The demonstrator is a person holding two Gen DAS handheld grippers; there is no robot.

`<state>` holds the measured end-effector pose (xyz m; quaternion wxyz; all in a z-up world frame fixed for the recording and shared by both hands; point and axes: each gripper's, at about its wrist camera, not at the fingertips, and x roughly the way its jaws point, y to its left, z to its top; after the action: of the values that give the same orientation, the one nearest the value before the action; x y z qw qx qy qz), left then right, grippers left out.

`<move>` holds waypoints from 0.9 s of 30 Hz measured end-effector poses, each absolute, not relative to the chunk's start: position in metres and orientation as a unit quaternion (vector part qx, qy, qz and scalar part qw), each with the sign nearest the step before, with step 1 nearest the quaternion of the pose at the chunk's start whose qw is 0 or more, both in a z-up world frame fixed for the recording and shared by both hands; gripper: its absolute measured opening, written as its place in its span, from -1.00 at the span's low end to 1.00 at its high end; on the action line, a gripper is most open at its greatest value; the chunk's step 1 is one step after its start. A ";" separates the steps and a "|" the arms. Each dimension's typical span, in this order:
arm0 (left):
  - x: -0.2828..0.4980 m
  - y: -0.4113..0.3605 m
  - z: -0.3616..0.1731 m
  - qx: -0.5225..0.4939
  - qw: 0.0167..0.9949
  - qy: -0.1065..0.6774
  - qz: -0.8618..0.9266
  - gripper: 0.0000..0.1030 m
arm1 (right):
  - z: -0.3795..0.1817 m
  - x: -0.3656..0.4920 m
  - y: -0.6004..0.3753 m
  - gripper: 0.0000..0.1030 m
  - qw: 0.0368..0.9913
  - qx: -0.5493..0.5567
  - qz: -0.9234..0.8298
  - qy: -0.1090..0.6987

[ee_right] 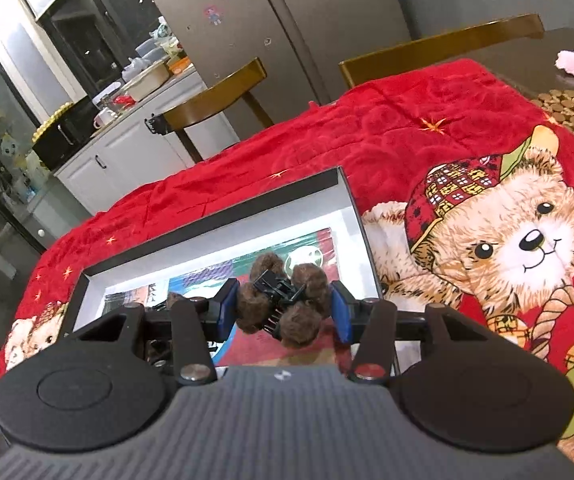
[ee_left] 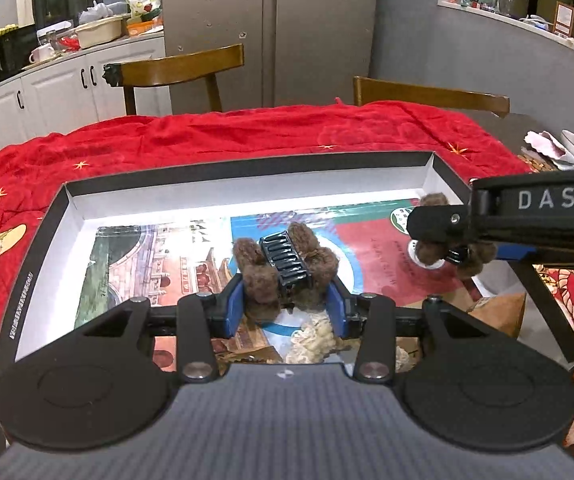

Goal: Organize objects
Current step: 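Lower the toys into the box and open both tools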

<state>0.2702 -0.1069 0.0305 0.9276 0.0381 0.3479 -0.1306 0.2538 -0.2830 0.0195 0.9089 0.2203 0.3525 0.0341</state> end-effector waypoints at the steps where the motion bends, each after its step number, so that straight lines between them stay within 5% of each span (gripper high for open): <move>1: 0.270 -0.107 0.030 0.039 0.928 0.348 -0.131 -0.06 | 0.020 0.253 -0.281 0.01 0.910 0.218 0.039 0.350; 27: 0.270 -0.108 0.029 0.023 0.924 0.345 -0.161 -0.06 | 0.018 0.252 -0.256 0.04 0.926 0.126 0.020 0.355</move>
<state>0.2704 -0.1075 0.0288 0.9245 0.0226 0.3448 -0.1611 0.2522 -0.2560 0.0176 0.9261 0.1257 0.3552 0.0197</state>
